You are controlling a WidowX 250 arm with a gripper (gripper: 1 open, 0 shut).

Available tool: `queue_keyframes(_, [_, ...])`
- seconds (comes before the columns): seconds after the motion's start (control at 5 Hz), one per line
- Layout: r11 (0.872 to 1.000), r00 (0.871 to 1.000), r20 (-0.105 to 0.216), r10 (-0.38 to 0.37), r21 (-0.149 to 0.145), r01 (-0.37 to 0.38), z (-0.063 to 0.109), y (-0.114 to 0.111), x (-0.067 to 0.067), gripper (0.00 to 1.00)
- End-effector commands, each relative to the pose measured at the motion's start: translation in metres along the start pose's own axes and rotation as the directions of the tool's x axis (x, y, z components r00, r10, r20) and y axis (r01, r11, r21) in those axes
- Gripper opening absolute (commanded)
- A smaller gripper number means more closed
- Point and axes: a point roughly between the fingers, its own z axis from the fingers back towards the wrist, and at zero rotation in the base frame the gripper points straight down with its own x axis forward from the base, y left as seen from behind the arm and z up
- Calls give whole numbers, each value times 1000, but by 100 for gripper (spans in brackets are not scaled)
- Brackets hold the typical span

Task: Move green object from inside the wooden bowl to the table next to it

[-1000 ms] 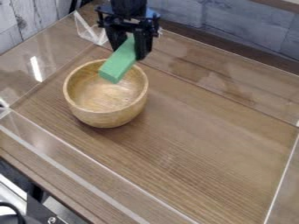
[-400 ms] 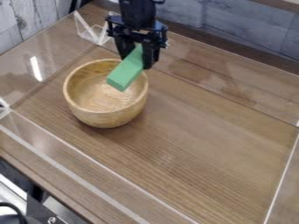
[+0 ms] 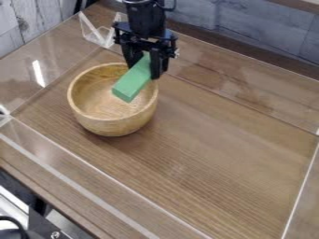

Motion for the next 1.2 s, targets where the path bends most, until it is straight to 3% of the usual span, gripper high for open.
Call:
queue_keyframes(0.0, [997, 996, 52, -79, 5, 79, 19, -3, 4, 0])
queue_keyframes(0.4, [982, 980, 72, -185, -13, 186, 28, -21, -2, 0])
queue_keyframes(0.6, [964, 963, 53, -263, -23, 265, 17, -48, -11, 0])
queue_keyframes(0.8, [930, 930, 25, -366, -28, 367, 1, -85, -11, 0])
queue_keyframes(1.0, [889, 889, -5, -457, -40, 457, -15, -120, -12, 0])
